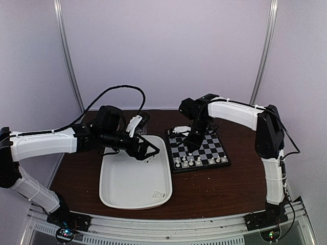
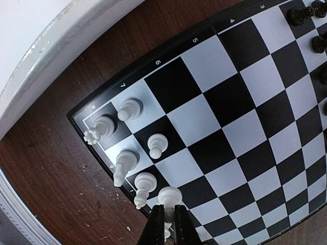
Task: Set up the chess pieces on the board
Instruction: Place the pawn at c2.
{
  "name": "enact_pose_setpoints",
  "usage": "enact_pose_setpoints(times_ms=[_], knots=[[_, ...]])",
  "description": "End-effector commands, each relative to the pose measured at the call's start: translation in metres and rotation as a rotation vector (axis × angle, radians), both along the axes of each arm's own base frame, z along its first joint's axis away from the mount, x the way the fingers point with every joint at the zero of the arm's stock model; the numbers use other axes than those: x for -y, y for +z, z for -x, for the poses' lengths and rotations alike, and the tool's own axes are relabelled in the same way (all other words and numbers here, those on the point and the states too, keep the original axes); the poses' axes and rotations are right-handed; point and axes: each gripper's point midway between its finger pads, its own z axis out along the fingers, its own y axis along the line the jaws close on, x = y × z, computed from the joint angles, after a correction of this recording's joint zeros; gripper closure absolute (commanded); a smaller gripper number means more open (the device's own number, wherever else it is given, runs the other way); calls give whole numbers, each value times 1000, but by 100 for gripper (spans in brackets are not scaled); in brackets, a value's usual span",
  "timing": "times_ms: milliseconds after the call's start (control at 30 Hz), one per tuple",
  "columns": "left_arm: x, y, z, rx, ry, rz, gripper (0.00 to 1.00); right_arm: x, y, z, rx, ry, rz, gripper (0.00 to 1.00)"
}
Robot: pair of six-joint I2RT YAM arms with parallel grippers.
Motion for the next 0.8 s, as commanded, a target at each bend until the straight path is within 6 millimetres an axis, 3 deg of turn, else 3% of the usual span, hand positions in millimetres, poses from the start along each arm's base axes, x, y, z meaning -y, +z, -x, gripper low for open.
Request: enact_pose_setpoints(times_ms=[0, 767], knots=[[-3, 8, -2, 36, 5, 14, 2, 5, -6, -4, -6, -7, 42, 99], [-2, 3, -2, 22, 5, 10, 2, 4, -30, 0, -70, -6, 65, 96]])
